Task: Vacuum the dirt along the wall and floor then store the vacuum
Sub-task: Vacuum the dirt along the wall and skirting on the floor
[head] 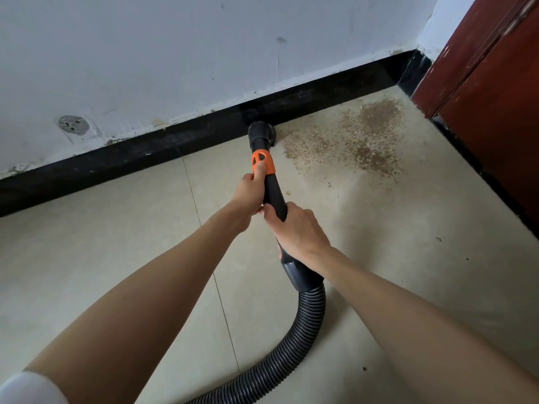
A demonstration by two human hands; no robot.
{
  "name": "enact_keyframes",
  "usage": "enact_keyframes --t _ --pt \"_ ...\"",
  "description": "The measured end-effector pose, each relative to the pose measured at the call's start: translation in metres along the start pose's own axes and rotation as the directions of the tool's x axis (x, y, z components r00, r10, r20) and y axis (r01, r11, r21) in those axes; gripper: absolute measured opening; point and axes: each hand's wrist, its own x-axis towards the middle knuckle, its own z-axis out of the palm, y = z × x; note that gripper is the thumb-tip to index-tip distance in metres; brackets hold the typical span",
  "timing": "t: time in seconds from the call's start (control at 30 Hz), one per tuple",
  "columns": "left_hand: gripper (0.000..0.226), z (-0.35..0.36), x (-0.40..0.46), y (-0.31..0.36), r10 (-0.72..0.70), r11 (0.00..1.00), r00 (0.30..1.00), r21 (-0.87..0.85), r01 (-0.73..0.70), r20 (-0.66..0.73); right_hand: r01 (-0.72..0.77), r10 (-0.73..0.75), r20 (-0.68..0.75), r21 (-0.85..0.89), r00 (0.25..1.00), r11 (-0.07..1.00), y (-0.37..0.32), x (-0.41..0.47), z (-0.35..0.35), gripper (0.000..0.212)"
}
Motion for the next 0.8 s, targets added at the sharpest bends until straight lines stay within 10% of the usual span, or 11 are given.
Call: enact_keyframes --t 0.8 --pt "0.046 0.027 0.009 0.009 0.047 0.995 0.997 0.089 -0.053 0.066 -0.044 0.051 -0.078 0.087 0.996 0.995 0.021 0.007 -0.009 0.046"
